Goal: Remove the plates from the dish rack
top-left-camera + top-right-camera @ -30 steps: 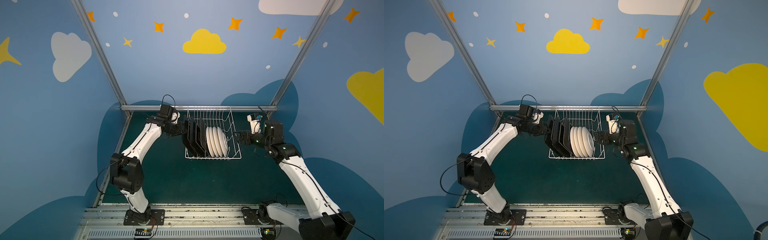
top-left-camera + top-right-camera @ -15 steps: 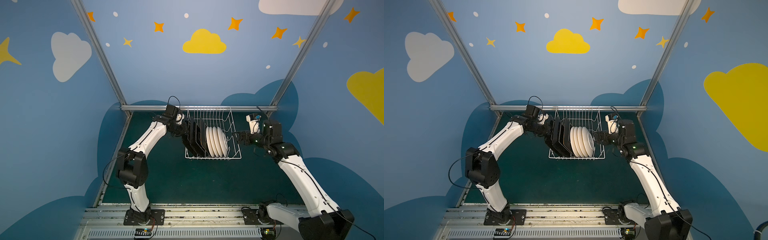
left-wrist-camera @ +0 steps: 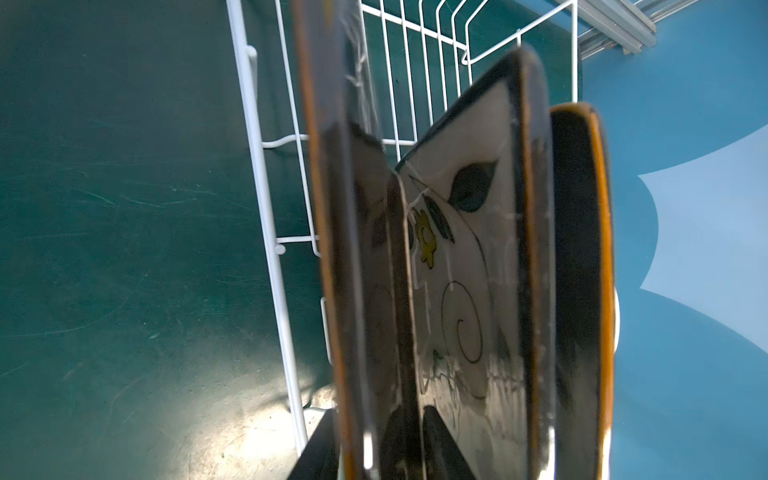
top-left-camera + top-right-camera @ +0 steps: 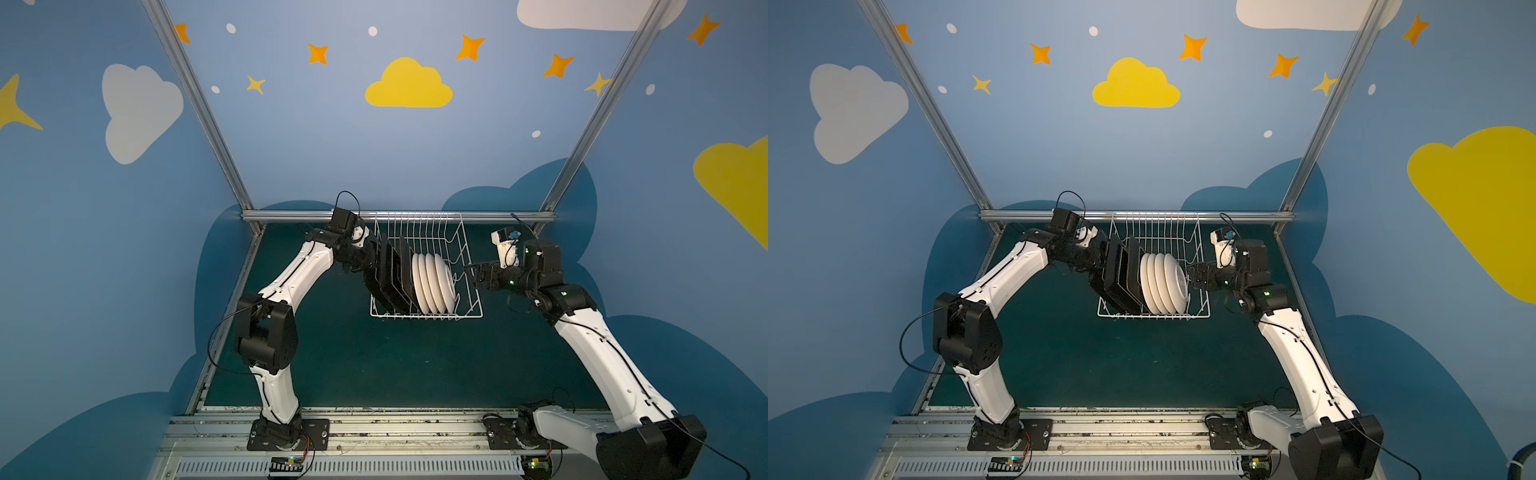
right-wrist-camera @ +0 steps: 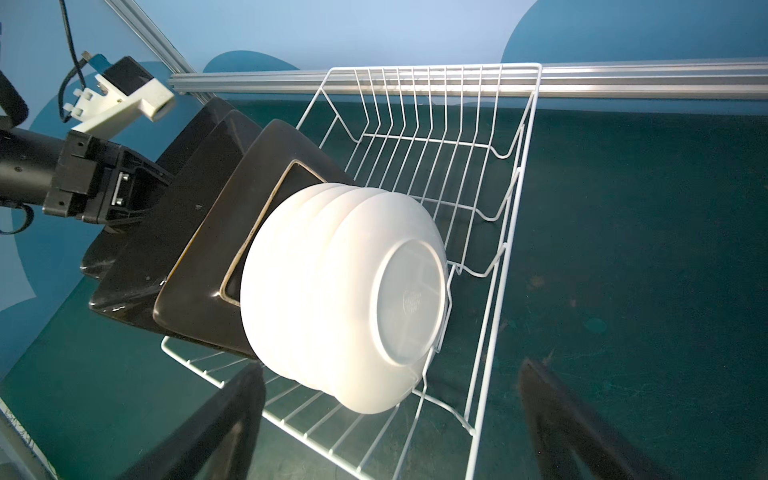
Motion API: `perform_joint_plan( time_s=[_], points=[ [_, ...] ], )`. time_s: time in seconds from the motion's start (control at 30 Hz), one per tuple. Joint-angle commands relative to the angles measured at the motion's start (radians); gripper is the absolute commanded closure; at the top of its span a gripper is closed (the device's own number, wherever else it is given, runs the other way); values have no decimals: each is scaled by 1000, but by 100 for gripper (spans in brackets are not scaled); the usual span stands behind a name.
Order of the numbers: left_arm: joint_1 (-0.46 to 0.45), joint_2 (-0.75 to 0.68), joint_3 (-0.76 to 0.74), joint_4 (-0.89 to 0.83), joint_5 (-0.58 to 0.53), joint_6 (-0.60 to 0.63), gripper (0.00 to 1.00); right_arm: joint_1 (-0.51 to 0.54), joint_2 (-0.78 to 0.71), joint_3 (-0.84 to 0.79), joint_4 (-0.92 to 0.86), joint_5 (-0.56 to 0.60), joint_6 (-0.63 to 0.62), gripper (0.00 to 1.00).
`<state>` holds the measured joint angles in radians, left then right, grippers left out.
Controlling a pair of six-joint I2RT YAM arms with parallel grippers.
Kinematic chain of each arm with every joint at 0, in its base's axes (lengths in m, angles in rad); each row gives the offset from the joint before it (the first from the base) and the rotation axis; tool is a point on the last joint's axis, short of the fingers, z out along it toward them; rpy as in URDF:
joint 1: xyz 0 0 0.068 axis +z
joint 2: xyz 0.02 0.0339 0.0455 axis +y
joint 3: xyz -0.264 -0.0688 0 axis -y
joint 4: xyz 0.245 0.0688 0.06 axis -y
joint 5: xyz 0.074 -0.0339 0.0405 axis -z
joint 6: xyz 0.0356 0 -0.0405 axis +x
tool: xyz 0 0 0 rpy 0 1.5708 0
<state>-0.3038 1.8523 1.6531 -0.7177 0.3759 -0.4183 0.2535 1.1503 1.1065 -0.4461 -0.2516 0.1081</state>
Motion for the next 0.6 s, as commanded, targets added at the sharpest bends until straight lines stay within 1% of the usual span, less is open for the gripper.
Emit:
perform_joint_plan(
  time_s=[0.0, 0.33, 0.4, 0.57],
  points=[
    [-9, 41, -12, -30, 0, 4, 67, 7, 1, 2, -6, 2, 2, 5],
    [-10, 42, -16, -22, 23, -6, 69, 7, 10, 1, 11, 0, 12, 5],
    [-10, 46, -16, -16, 42, -7, 70, 7, 8, -1, 22, -1, 18, 5],
    [-10, 54, -9, -18, 63, -10, 76, 7, 4, 2, 18, 0, 19, 5]
  ],
)
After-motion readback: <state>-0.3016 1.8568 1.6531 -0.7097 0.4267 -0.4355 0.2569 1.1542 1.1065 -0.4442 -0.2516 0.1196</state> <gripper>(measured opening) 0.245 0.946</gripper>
